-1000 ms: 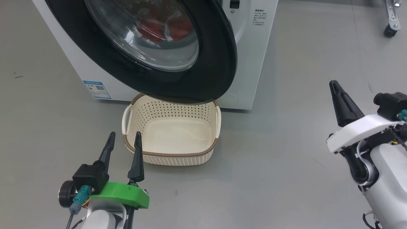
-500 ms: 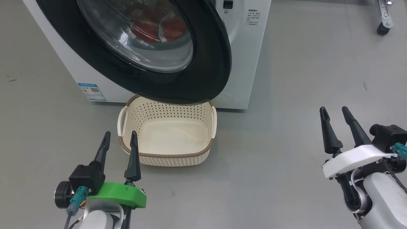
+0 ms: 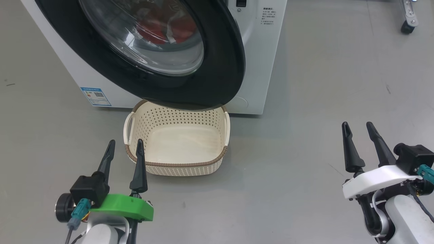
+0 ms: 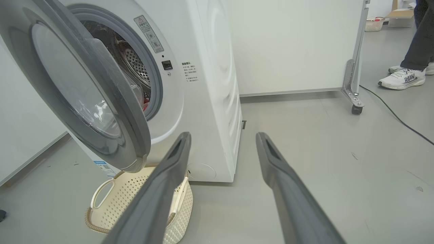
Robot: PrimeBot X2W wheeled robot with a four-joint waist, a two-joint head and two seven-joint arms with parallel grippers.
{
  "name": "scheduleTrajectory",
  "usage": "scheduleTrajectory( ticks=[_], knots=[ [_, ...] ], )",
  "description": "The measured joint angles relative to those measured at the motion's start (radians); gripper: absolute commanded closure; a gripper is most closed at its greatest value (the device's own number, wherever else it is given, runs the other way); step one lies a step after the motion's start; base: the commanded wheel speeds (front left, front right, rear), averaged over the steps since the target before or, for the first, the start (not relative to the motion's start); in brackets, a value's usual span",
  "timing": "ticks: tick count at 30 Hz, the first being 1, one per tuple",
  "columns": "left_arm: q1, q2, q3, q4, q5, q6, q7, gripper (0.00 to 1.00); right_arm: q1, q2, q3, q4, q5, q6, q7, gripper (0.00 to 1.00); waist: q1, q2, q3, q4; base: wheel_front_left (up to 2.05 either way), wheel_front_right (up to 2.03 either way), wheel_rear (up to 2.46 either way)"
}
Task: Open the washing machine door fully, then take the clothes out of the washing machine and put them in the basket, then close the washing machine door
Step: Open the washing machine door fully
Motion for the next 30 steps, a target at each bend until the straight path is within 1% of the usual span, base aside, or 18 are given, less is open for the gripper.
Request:
scheduleTrajectory(
  ticks=[12,30],
  knots=[
    [0.000,0.000,0.004,0.000,0.004,-0.005,0.000,0.00,0.031,0.011,-0.025,-0.051,-0.031,0.000,0.000,0.00,0.0000,0.0000,0.006,-0.008,0.00,0.00,0.00],
    [0.000,0.000,0.004,-0.002,0.006,-0.010,0.000,0.00,0.058,0.019,-0.048,-0.077,-0.065,0.001,0.000,0.00,0.0000,0.0000,0.012,-0.008,0.00,0.00,0.00]
  ],
)
